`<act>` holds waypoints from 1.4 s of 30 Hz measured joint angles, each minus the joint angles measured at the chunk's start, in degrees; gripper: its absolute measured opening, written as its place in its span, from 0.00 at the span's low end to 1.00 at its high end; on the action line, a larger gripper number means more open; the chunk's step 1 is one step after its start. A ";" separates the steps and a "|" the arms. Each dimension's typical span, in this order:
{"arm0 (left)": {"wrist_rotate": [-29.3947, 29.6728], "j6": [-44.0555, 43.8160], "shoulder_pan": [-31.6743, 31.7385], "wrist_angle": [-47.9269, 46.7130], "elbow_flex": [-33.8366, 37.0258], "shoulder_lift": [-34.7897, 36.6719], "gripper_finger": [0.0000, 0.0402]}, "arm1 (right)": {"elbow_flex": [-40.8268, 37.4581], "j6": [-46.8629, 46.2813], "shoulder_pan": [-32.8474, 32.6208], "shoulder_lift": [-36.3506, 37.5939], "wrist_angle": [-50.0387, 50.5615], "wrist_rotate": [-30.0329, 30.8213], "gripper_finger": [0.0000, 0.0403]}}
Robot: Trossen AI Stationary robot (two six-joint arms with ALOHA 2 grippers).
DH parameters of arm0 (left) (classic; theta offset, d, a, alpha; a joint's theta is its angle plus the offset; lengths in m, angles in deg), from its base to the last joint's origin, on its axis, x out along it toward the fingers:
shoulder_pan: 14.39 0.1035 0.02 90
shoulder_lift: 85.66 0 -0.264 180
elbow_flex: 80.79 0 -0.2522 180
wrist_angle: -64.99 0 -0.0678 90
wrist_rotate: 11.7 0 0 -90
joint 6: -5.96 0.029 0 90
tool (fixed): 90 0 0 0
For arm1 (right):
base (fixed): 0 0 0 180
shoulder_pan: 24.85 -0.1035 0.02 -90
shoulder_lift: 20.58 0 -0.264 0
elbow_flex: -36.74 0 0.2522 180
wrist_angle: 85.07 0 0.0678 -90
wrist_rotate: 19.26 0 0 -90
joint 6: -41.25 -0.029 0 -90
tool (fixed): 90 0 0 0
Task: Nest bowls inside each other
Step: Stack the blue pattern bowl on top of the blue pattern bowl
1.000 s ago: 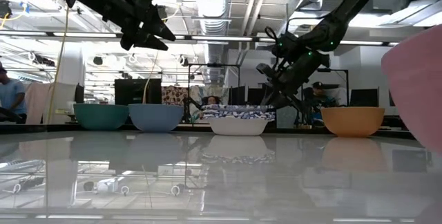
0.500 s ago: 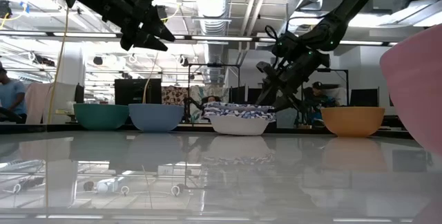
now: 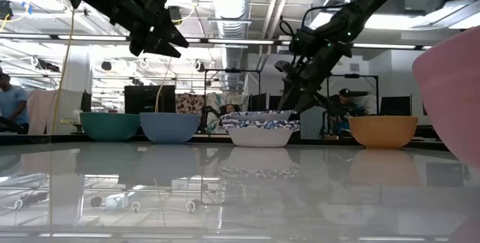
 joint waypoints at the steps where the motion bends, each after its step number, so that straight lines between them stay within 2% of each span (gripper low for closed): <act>1: 0.00 0.01 0.00 0.00 0.00 0.00 0.60 | 0.51 0.48 -0.20 0.00 1.23 1.01 0.49; 6: 0.00 0.02 0.00 -0.27 0.00 0.00 0.60 | 3.14 3.80 -0.82 0.00 8.25 6.43 0.49; 10: 0.00 0.42 0.00 -0.83 0.00 0.00 0.60 | 5.25 5.61 -1.49 0.00 10.64 7.94 0.49; 14: 0.00 1.50 0.00 -0.76 0.00 0.00 0.60 | 7.07 6.95 -2.60 0.09 10.21 8.75 0.49; 18: -0.79 4.50 0.02 -0.38 0.00 -0.12 0.60 | 7.14 9.87 -5.40 1.58 5.57 10.76 0.49; 20: -1.84 5.33 0.02 4.26 1.04 -0.73 0.60 | 7.14 12.07 -7.41 2.82 2.66 13.95 0.49; 23: -2.72 5.98 0.61 16.11 5.04 -2.50 0.60 | 7.14 15.67 -10.00 4.68 0.09 21.49 0.49; 26: -2.61 6.06 1.88 30.45 9.18 -5.84 0.60 | 7.14 16.52 -12.03 6.32 0.02 26.91 0.48; 28: -2.54 6.04 2.49 38.65 10.91 -9.43 0.59 | 7.14 16.59 -12.80 7.72 0.42 27.97 0.48; 32: -2.74 5.33 2.67 48.37 10.70 -18.80 0.53 | 7.14 16.17 -14.05 9.59 2.97 29.76 0.48; 38: -2.35 5.40 2.46 52.09 6.83 -32.18 0.37 | 7.14 16.11 -15.78 10.56 8.42 33.63 0.49; 42: 0.57 5.38 2.52 52.11 4.13 -38.12 0.25 | 7.12 15.73 -16.47 10.47 10.51 33.86 0.49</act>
